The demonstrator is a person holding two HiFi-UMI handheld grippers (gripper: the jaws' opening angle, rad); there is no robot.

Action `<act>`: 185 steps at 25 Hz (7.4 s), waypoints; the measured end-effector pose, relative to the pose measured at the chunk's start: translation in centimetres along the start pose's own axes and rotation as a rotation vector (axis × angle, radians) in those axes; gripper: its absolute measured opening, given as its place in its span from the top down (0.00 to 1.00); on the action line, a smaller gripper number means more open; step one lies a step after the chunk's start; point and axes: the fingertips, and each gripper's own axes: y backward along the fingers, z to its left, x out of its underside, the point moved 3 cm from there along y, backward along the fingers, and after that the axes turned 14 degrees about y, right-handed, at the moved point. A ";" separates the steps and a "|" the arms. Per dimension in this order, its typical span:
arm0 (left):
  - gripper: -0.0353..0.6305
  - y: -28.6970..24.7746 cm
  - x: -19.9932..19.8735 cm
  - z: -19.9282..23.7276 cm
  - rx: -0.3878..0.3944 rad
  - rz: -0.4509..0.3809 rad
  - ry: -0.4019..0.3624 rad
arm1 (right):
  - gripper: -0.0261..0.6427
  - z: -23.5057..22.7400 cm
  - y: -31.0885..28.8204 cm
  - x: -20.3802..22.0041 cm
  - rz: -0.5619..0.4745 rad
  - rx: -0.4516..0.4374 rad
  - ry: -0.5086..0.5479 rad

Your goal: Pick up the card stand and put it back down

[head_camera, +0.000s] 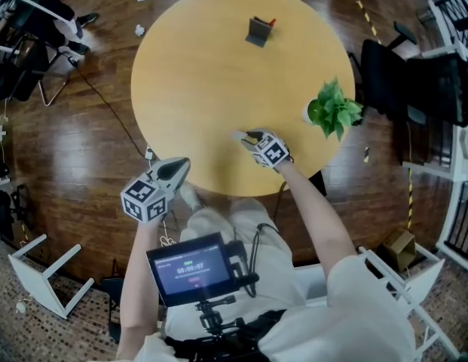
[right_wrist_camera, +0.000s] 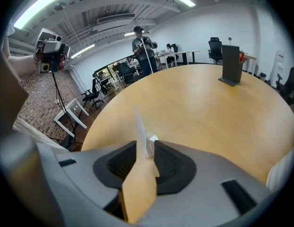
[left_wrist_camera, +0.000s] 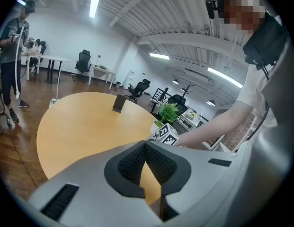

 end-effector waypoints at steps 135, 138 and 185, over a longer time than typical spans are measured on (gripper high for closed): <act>0.95 0.2 -11.8 -1.1 0.167 0.010 -0.276 | 0.92 2.7 22.9 -18.0 -0.257 0.176 0.140; 0.95 -0.6 -11.0 -0.6 0.148 0.031 -0.279 | 0.92 2.3 21.8 -16.9 -0.249 0.156 0.130; 0.95 -3.8 -5.8 3.9 0.026 0.201 -0.231 | 0.92 0.2 0.2 -3.6 -0.060 -0.106 0.148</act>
